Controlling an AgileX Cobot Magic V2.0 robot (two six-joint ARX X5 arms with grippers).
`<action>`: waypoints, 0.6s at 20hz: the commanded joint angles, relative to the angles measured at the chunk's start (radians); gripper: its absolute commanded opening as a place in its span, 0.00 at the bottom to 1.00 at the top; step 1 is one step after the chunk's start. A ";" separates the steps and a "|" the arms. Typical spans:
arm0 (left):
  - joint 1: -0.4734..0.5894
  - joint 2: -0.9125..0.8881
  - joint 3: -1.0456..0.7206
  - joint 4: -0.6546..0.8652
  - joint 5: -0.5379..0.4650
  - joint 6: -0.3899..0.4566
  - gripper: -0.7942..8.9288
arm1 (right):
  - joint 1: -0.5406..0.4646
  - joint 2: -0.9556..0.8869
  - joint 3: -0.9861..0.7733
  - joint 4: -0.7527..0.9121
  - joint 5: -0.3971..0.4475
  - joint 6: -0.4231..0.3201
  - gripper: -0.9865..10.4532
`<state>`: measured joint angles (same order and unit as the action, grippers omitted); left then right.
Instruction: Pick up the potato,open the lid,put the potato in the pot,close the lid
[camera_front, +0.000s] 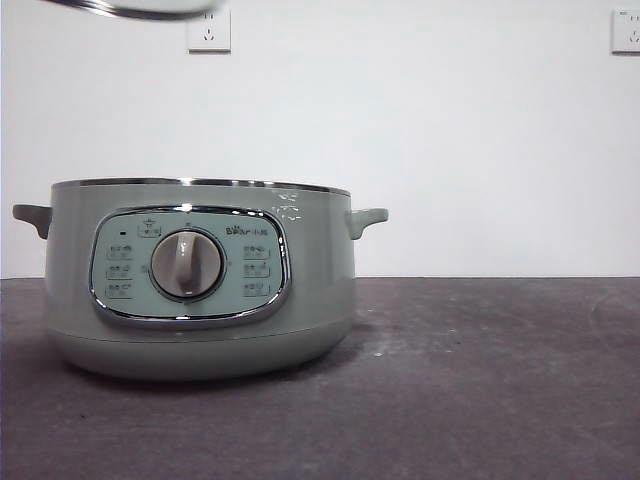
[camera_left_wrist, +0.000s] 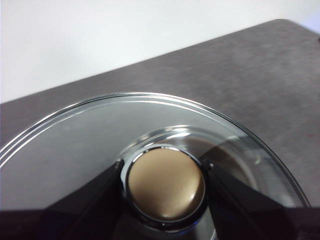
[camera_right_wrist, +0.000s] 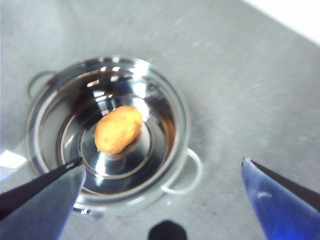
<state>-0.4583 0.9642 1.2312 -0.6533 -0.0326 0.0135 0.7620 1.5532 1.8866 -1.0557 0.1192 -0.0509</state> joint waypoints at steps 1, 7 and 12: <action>-0.001 0.081 0.020 0.113 0.067 -0.027 0.07 | 0.003 -0.045 0.000 -0.031 0.021 0.009 0.55; -0.019 0.290 0.020 0.238 0.120 -0.094 0.07 | -0.005 -0.135 0.000 -0.102 0.031 0.029 0.55; -0.048 0.405 0.020 0.286 0.112 -0.126 0.07 | -0.017 -0.147 0.000 -0.144 0.097 0.042 0.55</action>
<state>-0.5030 1.3769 1.2312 -0.4152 0.0814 -0.0959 0.7456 1.4063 1.8870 -1.2030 0.2111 -0.0235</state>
